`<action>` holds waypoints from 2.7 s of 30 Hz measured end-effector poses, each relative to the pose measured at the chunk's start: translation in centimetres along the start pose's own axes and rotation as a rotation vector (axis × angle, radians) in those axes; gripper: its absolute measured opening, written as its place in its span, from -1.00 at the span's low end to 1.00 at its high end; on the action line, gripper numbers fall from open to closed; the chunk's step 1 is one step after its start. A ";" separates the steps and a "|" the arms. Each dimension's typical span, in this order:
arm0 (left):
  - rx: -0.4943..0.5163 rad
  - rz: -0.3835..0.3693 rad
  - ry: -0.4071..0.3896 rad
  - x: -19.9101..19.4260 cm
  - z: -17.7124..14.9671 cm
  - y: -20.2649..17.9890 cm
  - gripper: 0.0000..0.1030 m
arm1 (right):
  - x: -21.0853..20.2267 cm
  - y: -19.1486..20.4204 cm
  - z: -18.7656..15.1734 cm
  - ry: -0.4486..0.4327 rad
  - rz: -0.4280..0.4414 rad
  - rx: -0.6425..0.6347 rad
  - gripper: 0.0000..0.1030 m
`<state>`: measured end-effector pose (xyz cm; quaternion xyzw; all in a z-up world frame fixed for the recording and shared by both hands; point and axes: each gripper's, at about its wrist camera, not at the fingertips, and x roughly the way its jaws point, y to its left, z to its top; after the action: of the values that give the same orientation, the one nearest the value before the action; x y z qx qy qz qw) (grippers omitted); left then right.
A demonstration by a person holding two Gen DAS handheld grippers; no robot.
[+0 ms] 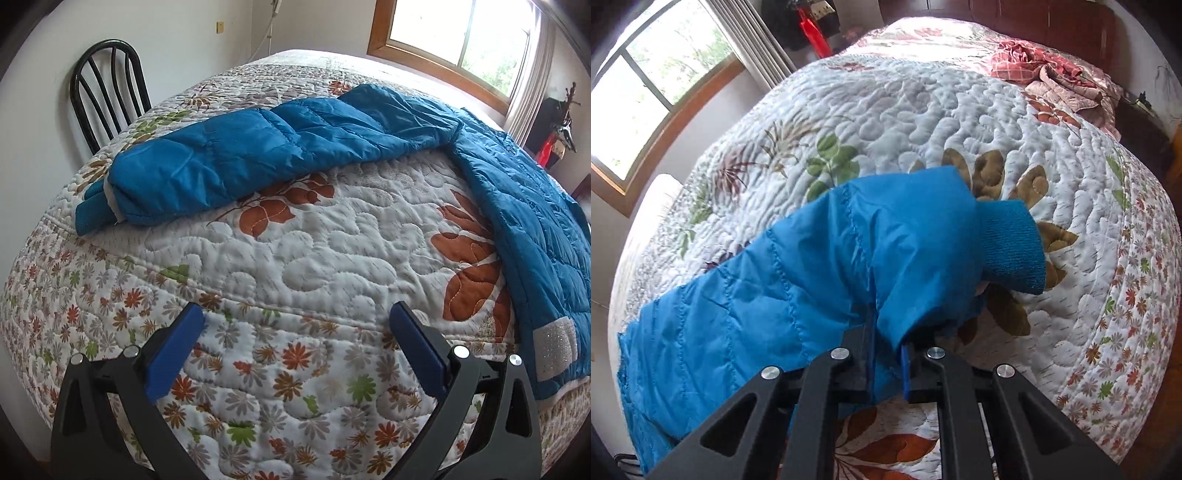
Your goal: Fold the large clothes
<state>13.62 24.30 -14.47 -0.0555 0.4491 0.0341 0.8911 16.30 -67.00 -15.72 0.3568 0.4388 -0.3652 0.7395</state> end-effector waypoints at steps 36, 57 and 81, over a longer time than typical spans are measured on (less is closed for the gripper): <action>0.122 -0.063 -0.086 -2.3 6.5 -8.4 0.94 | -5.0 24.9 -15.9 0.024 0.509 -0.697 -0.35; 0.316 -0.268 0.019 3.7 17.0 -30.7 0.94 | -7.2 23.7 -16.0 -0.042 0.565 -0.716 -0.30; 0.165 -0.290 0.061 9.6 20.2 -31.0 -0.80 | -4.6 23.4 -14.4 0.061 0.715 -0.635 -0.27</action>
<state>38.85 -3.71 -8.09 -0.0473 0.4643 -0.1337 0.8742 29.09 -42.50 -11.85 0.2523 0.4000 0.0749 0.8779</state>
